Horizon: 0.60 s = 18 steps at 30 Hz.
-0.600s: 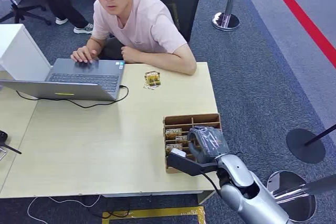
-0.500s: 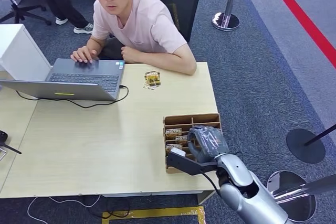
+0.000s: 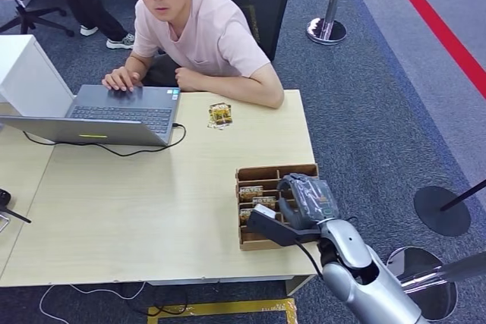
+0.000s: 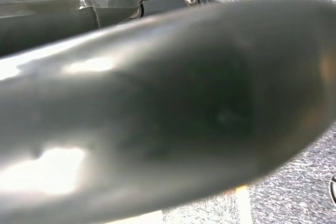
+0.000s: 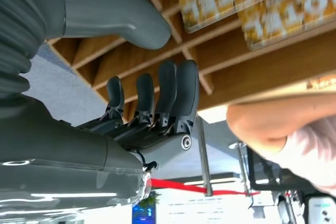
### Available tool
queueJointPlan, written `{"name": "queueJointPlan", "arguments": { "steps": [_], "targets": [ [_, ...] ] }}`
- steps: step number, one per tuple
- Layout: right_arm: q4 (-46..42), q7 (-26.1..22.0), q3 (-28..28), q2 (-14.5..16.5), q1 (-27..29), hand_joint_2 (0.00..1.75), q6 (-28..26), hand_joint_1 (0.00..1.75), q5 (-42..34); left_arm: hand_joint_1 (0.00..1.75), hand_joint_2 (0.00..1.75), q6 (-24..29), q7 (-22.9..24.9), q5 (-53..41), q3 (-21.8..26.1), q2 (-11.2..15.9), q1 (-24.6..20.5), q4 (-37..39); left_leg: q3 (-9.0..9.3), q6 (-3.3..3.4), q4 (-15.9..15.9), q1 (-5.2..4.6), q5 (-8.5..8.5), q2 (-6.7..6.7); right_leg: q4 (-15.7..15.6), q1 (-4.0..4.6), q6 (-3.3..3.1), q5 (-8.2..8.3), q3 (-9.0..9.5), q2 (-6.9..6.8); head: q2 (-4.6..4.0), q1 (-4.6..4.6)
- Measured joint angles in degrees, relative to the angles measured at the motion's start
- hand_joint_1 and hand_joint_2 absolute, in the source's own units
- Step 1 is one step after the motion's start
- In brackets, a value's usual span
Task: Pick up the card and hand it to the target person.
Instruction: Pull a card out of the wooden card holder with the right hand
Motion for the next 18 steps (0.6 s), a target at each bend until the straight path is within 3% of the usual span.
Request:
{"name": "queueJointPlan", "arguments": {
  "steps": [18],
  "targets": [
    [-2.14, -0.57, -1.29, -0.30, 0.17, 1.75, -0.13, 1.04, -0.13, 0.00, 0.00, 0.00, -0.22, 0.01, 0.00, -0.01, 0.00, 0.00, -0.01, 0.00, 0.00, 0.00, 0.00, 0.00, 0.00, 0.00, 0.00, 0.00, 0.00, 0.00, 0.00, 0.01]
  ]
}}
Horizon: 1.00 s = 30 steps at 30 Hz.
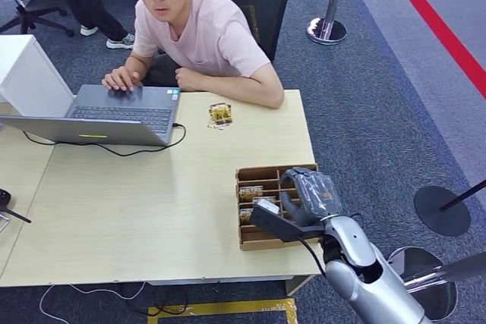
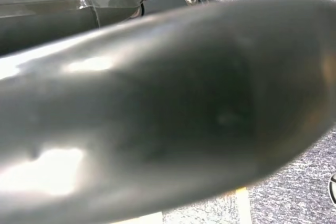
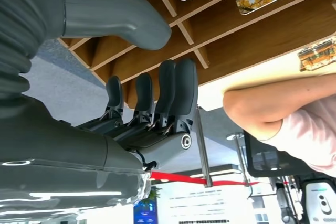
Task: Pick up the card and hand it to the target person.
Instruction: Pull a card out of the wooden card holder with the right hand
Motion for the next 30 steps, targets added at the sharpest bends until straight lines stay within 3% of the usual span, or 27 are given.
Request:
{"name": "queueJointPlan", "arguments": {
  "steps": [10, 30],
  "targets": [
    [1.24, -1.52, 1.18, 0.13, -1.21, 1.75, 2.99, 1.05, -1.79, 0.00, 0.00, 0.05, 0.51, 0.03, 0.02, -0.09, -0.02, 0.00, -0.02, 0.00, 0.00, 0.00, 0.00, 0.00, 0.00, 0.00, 0.00, 0.00, 0.01, -0.02, 0.00, -0.01],
    [2.58, -0.35, 2.97, 0.39, -0.72, 1.75, 3.10, 1.04, -1.88, 0.00, 0.00, 0.16, 0.38, -0.69, 0.02, -0.30, -0.01, 0.02, -0.01, 0.00, 0.00, 0.00, 0.00, 0.00, 0.00, 0.00, 0.00, 0.00, 0.00, -0.01, 0.00, -0.01]
  ]
}}
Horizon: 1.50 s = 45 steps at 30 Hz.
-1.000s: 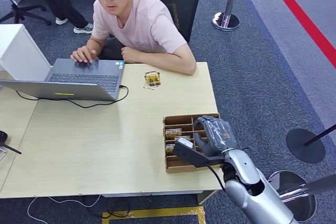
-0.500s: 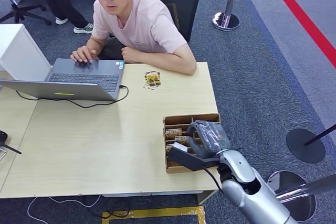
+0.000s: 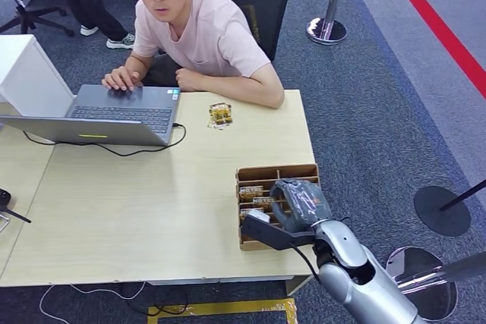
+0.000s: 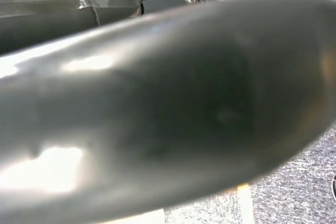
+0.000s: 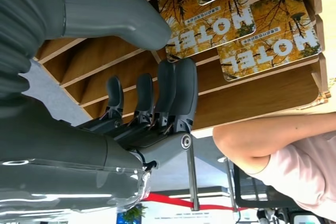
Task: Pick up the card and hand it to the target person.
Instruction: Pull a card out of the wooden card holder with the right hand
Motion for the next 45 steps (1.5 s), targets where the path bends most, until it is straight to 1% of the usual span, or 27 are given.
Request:
{"name": "queueJointPlan", "arguments": {
  "steps": [15, 45],
  "targets": [
    [0.00, 0.67, 0.00, 0.00, 0.12, 1.75, 0.40, 1.01, 0.05, 0.00, 0.00, -0.08, 0.09, -0.04, 0.00, -0.06, 0.00, 0.00, 0.00, 0.00, 0.00, 0.00, 0.00, 0.00, 0.00, 0.00, 0.00, 0.00, 0.00, 0.00, 0.00, 0.00],
    [0.75, 0.71, 0.79, 0.92, -0.19, 1.75, 1.09, 1.05, 0.74, 0.00, 0.00, -0.12, 0.12, -0.04, 0.00, -0.09, 0.00, 0.13, -0.01, 0.00, 0.00, 0.00, 0.00, 0.00, 0.00, 0.00, 0.00, 0.00, 0.00, 0.00, 0.00, 0.00]
  ]
}}
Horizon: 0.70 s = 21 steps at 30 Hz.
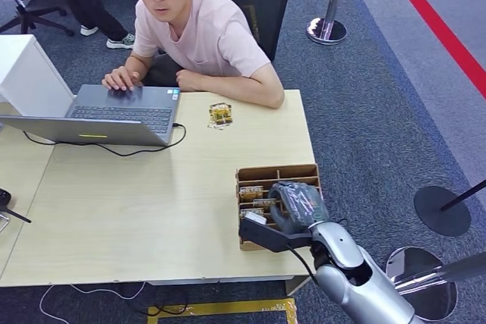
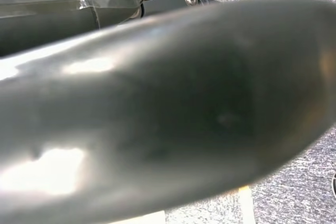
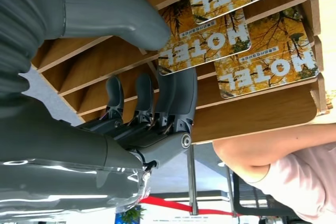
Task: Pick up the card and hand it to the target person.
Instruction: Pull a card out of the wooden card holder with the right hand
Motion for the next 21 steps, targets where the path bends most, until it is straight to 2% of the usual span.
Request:
{"name": "queueJointPlan", "arguments": {
  "steps": [21],
  "targets": [
    [0.73, -0.49, 0.63, 0.22, -0.95, 1.75, 0.38, 1.07, -0.19, 0.00, 0.00, 0.02, 0.00, 0.01, 0.00, 0.00, 0.00, 0.01, 0.00, 0.00, 0.00, 0.00, 0.00, 0.00, 0.00, 0.00, 0.00, 0.00, 0.00, 0.00, 0.00, 0.00]
  ]
}}
